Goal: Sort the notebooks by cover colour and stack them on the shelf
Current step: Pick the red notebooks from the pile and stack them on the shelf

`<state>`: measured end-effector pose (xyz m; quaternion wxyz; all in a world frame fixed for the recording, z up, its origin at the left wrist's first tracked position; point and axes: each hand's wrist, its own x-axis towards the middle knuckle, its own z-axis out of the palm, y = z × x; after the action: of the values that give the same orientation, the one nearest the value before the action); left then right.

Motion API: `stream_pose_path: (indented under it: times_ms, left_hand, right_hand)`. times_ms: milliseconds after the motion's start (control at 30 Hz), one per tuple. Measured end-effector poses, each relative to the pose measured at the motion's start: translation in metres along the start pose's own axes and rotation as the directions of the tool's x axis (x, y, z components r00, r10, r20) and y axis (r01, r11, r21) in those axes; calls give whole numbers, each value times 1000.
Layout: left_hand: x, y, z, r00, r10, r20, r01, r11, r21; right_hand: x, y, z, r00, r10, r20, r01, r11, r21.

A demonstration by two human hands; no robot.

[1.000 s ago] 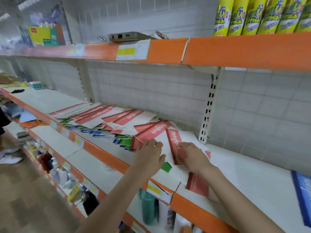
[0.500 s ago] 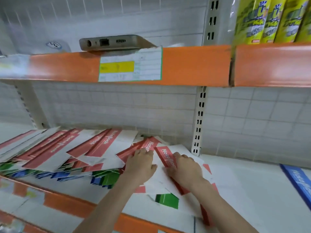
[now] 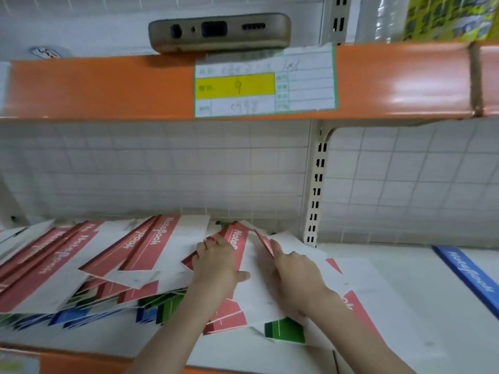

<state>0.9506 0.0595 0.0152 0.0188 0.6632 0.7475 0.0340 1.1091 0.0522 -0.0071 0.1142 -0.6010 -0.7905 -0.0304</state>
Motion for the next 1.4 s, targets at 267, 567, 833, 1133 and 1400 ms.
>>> stream_pose_path:
  times_ms: [267,567,833,1133,1400]
  left_hand:
    - [-7,1,0,997,60,-45,-72,929,-363]
    - [-16,13,7,985,131,-116,-172,600,-781]
    - [-23,11,1,961,264,-77,-188,427,-885]
    - [-16,-16,4,993,-73,-96,76,997,26]
    - [-21,-12,-4,990,-51,-129,25,981,-191]
  right_hand:
    - [10,-9,-29,979,129,-158,-12,809,588]
    - [0,-34,-29,975,161,-154,-23,760,649]
    - [-2,-31,-36,957,275,-88,-147,727,670]
    - [-8,-21,-31,967,252,-16,-159,655,739]
    - [-8,-20,-35,955,294,-25,-190,678,710]
